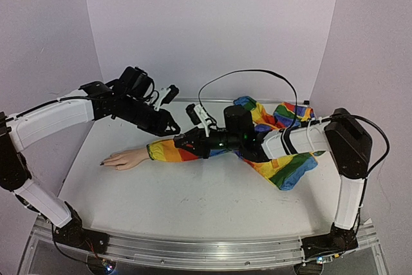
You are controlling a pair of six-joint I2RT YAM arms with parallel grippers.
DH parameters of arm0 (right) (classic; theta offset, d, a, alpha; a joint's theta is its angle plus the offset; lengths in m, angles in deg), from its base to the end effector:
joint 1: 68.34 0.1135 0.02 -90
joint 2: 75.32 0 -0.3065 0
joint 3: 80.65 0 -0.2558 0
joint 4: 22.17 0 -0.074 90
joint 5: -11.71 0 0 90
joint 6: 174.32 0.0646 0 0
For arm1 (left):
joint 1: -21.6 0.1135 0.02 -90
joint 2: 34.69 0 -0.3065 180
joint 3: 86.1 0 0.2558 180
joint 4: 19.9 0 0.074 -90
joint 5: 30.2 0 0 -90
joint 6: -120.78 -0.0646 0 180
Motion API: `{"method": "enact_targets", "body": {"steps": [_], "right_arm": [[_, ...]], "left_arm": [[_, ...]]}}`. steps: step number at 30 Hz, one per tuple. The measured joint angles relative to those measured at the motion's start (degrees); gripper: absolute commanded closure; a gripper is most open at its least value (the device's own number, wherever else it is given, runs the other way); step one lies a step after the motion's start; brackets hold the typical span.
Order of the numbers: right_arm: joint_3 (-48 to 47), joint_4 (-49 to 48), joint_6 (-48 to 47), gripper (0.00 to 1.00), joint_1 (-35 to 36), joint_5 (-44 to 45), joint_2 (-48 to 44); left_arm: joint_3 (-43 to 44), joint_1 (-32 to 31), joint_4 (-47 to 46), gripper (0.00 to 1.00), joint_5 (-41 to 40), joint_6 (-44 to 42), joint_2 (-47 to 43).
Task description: Paint the nails
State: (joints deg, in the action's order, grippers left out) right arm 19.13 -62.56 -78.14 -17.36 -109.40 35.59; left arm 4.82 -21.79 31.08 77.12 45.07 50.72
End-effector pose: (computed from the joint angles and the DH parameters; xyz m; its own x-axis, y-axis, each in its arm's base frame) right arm 0.2743 0.3915 0.2910 -0.0007 0.1456 -0.9893 -0.9915 0.1284 0.0196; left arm 0.2377 -0.2511 0.3469 -0.7013 0.3387 -0.6272 0.6547 0.6542 -0.3788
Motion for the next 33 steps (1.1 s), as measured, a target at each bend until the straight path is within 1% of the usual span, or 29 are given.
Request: {"method": "enact_targets", "body": {"steps": [3, 6, 8, 10, 12, 13, 14, 16, 17, 19, 21, 24, 25, 28, 30, 32, 33], "right_arm": [[-1.6, 0.1, 10.4, 1.00, -2.5, -15.6, 0.1], [-2.9, -7.6, 24.3, 1.00, -3.6, -29.0, 1.5], [-4.2, -12.6, 31.7, 1.00, -3.7, -35.8, 2.5], [-4.8, -16.4, 36.6, 1.00, -3.7, -40.2, 2.8], [-5.0, -20.0, 40.0, 1.00, -3.7, -43.3, 2.8], [-5.0, -21.5, 41.0, 1.00, -3.6, -44.4, 2.8], [-5.0, -22.7, 41.9, 1.00, -3.5, -45.3, 2.8], [-5.0, -24.7, 42.7, 1.00, -3.3, -46.3, 2.8], [-4.9, -25.4, 42.8, 1.00, -3.3, -46.4, 2.8], [-5.0, -28.2, 42.8, 1.00, -2.9, -44.7, 2.7], [-4.4, -29.6, 42.8, 1.00, -2.7, -44.2, 2.1], [-3.6, -32.0, 41.9, 1.00, -2.6, -41.0, 1.2], [-3.1, -32.6, 41.6, 1.00, -2.9, -40.1, 0.7], [-1.1, -33.9, 39.7, 1.00, -4.1, -37.4, -0.9], [0.3, -32.9, 36.7, 1.00, -5.3, -34.8, -2.3], [1.1, -27.8, 31.7, 1.00, -6.1, -30.9, -4.2], [1.2, -23.2, 28.5, 1.00, -6.4, -27.8, -5.3]], "left_arm": [[-0.3, 0.3, -0.4, 1.00, 6.9, -5.5, -1.3], [-0.2, 0.4, -0.3, 1.00, 12.9, -9.6, -3.4], [-0.1, 0.4, 0.3, 1.00, 16.9, -11.9, -4.5], [0.3, 0.3, 0.6, 1.00, 20.2, -13.7, -5.0], [0.8, 0.2, 0.5, 0.97, 23.3, -15.1, -5.2], [1.0, 0.0, 0.5, 0.93, 24.6, -15.7, -5.4], [1.0, -0.1, 0.5, 0.87, 25.6, -16.1, -5.8], [1.0, -0.3, 0.5, 0.74, 26.6, -16.6, -6.4], [1.0, -0.5, 0.5, 0.64, 26.6, -16.9, -6.9], [0.7, -1.4, 1.0, 0.50, 26.1, -17.1, -7.6], [0.2, -2.1, 1.1, 0.39, 25.8, -17.2, -8.1], [-1.6, -1.8, 1.7, 0.17, 24.4, -15.7, -9.5], [-2.5, -1.4, 1.8, 0.14, 24.0, -15.1, -10.2], [-5.4, 1.5, 1.9, 0.10, 22.4, -12.9, -13.6], [-7.3, 3.6, 1.7, 0.07, 21.0, -11.4, -17.0], [-9.1, 4.6, 0.9, 0.07, 18.8, -9.6, -20.9], [-9.7, 4.6, 0.4, 0.07, 17.9, -8.9, -22.4]]}}
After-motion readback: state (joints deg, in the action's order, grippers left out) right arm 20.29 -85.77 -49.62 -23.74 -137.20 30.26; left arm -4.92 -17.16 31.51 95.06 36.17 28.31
